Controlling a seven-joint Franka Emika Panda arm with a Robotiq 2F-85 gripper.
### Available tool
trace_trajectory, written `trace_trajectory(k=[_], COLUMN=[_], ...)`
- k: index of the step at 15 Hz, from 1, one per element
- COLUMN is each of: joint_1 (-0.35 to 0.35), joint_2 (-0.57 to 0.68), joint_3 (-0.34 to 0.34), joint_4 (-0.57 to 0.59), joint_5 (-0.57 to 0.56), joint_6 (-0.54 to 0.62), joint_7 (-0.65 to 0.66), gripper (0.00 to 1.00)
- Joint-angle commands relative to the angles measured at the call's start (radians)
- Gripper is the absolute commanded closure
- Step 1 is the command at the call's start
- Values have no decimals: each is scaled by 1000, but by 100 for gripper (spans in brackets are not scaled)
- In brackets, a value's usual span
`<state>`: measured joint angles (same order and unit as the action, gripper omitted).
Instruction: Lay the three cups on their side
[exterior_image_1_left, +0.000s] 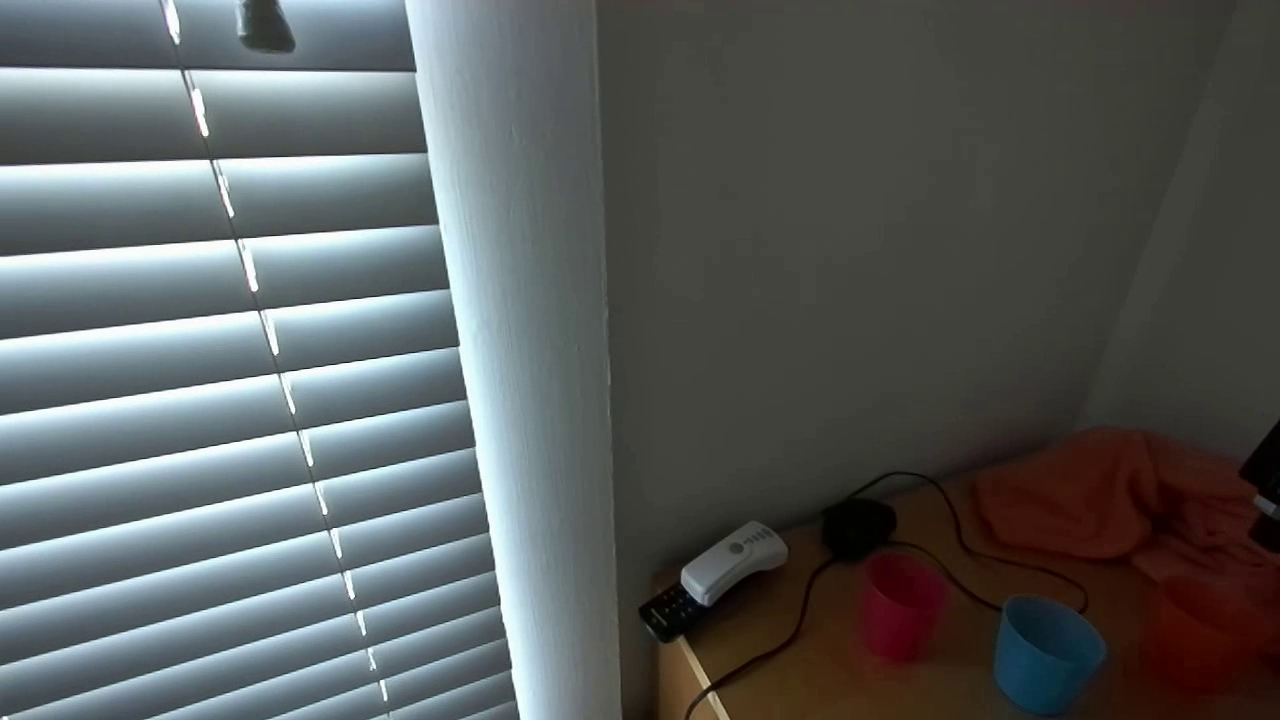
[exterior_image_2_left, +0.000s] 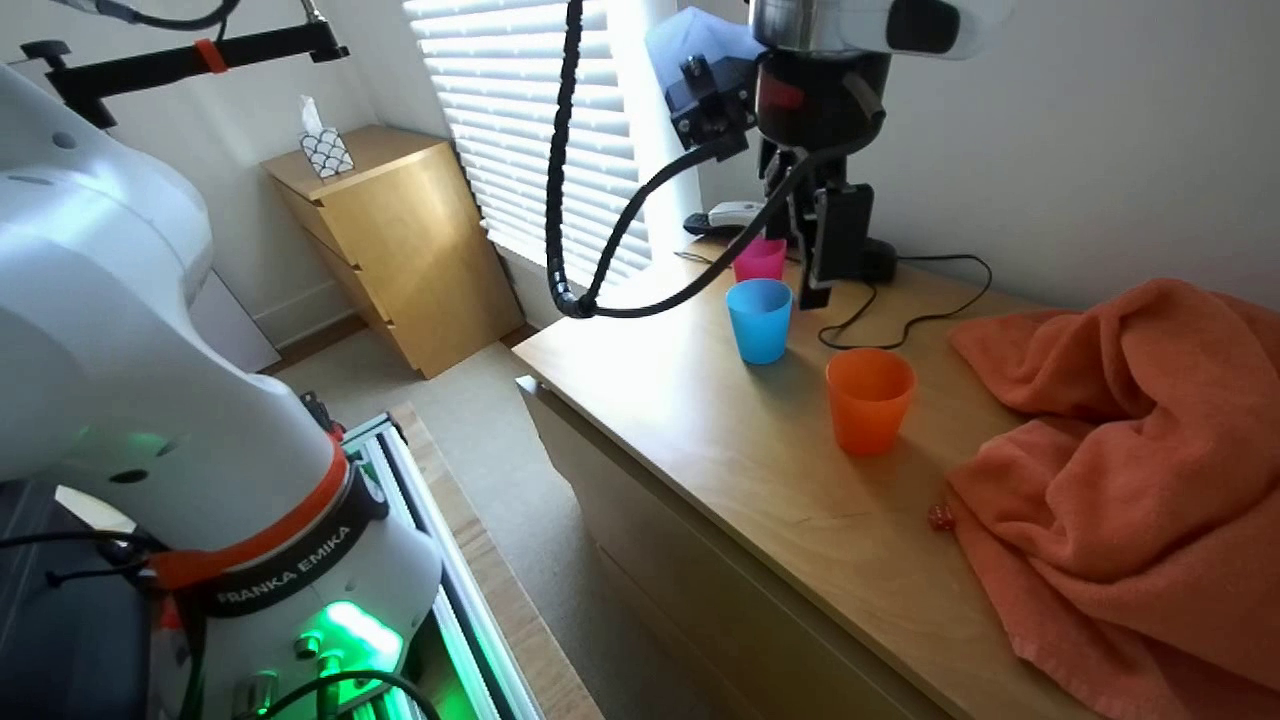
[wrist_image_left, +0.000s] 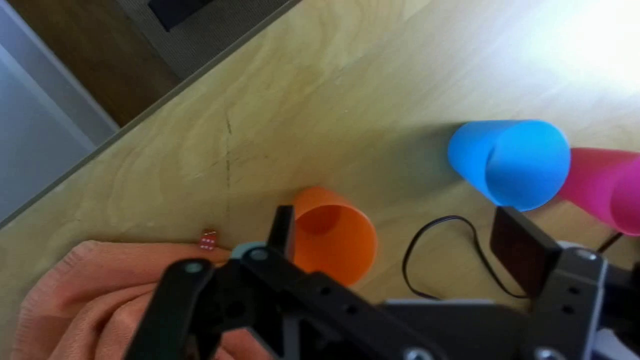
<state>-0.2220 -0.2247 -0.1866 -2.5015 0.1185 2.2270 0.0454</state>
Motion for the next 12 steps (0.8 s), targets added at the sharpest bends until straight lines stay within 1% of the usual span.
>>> trace_trajectory(k=[1, 5, 6, 12], joint_1=[-21, -35, -41, -72], joint_2=[115, 233, 269, 394], joint_3=[-26, -67, -78, -78], joint_4=[53, 95, 114, 182], joint_5=[-39, 7, 39, 210], joint_6=[17, 24, 22, 11], joint_7=[12, -29, -57, -114], gripper=[0, 0, 0, 0])
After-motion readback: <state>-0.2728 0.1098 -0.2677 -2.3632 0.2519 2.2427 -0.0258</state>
